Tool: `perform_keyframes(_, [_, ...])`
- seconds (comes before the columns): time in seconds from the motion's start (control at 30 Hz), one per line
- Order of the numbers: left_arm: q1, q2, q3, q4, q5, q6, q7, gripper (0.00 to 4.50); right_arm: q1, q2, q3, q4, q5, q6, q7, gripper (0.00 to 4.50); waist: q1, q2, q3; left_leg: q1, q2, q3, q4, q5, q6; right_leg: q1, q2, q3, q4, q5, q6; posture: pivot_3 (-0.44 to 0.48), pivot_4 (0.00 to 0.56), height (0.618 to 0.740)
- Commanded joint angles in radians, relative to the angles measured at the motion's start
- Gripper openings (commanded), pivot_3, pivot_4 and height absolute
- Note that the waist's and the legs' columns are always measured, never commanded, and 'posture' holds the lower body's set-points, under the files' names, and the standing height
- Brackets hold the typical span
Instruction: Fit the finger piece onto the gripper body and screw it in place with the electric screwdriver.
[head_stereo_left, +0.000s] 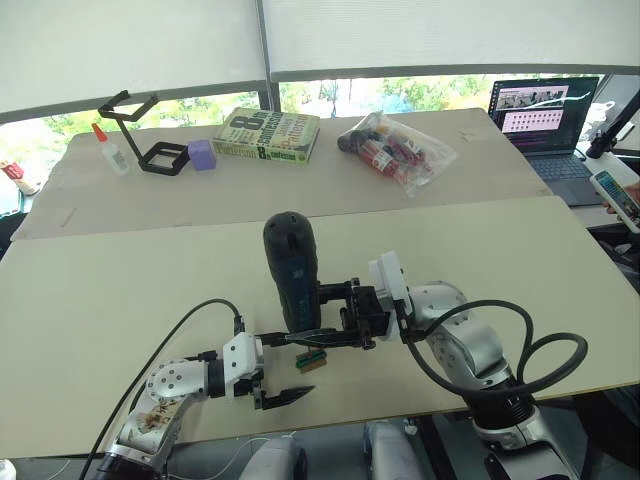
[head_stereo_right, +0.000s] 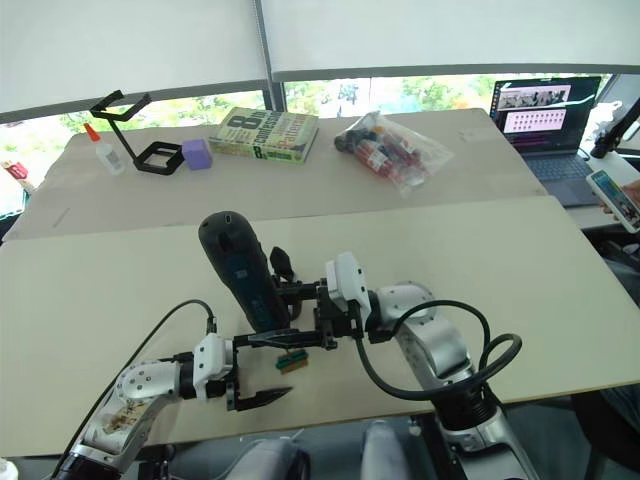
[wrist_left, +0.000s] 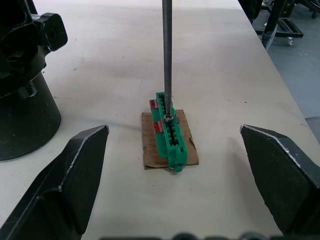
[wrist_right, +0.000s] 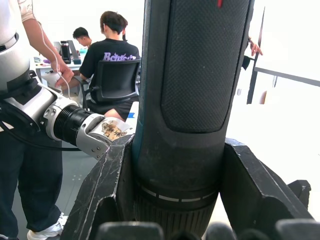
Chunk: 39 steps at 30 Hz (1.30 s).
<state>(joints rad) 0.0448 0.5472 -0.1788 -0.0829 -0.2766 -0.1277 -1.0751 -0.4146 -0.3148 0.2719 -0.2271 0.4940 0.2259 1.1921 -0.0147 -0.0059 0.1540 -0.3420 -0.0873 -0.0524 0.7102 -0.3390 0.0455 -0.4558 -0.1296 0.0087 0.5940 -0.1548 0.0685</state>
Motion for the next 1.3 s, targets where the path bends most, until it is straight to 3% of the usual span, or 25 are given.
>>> perform_keyframes(0.03, [0.010,0.004,-0.005,0.028,0.013,0.006,0.003,4.46,-0.012,0.010,-0.002,-0.019,0.012,-0.022,0.001,1.98,0.000,0.000,0.000,0.000,0.000,0.000,0.000,0.000,0.000,0.000,0.000,0.000,0.000,0.000,0.000,0.000,0.150,0.740])
perform_keyframes(1.3, [0.015,0.005,-0.003,0.032,0.014,0.003,0.003,4.46,-0.020,0.026,0.006,-0.003,0.010,-0.028,0.000,1.98,0.000,0.000,0.000,0.001,0.000,0.000,0.000,0.000,0.000,0.001,0.000,0.000,0.000,0.000,0.000,0.000,0.150,0.740])
